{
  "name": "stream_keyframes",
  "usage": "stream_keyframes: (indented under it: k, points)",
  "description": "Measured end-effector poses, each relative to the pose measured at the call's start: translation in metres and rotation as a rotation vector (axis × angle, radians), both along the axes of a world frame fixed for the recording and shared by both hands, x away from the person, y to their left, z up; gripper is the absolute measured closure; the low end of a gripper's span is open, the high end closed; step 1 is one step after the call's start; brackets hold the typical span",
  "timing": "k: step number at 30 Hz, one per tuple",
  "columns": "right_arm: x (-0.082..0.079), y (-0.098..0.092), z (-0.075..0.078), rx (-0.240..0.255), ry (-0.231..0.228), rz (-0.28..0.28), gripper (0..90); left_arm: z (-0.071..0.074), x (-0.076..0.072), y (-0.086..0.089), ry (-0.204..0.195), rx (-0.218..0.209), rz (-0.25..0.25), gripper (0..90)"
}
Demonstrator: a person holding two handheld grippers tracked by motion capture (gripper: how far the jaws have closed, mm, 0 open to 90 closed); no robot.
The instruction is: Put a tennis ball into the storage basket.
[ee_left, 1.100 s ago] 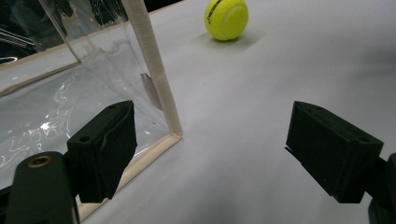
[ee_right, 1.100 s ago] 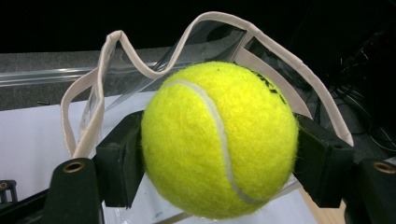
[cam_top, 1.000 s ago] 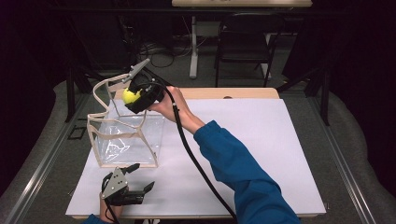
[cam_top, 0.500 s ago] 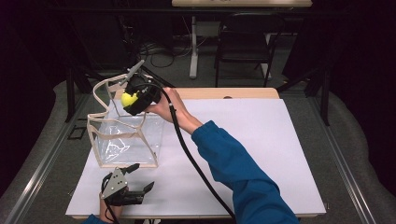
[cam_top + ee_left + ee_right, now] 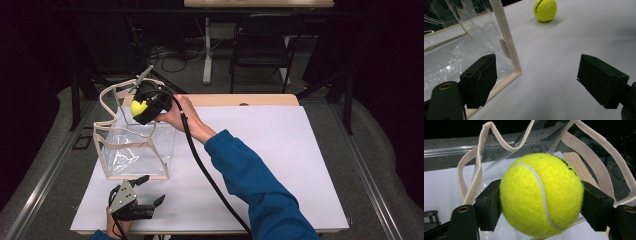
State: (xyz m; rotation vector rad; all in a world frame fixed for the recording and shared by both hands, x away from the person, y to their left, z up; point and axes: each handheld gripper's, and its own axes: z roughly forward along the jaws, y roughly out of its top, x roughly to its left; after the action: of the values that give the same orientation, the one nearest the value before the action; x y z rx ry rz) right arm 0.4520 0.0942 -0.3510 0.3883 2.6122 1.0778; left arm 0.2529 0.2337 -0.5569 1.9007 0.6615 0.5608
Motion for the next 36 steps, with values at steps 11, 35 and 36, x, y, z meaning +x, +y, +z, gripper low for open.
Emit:
stream_keyframes:
  k: [11,35,36]
  points:
    - [0.0001,0.0033,-0.003,-0.026,0.015,0.004,26.3,0.0001,-0.0004,0.0004,0.0,0.0,0.002,16.0]
    - [0.0029,0.0092,-0.0089,-0.069,0.043,0.008,26.0,-0.0002,-0.0001,0.0007,0.002,-0.003,0.0,16.0]
    - [0.003,0.0097,-0.0093,-0.075,0.045,0.01,26.0,-0.0002,-0.0003,0.0007,0.002,-0.003,0.0,16.0]
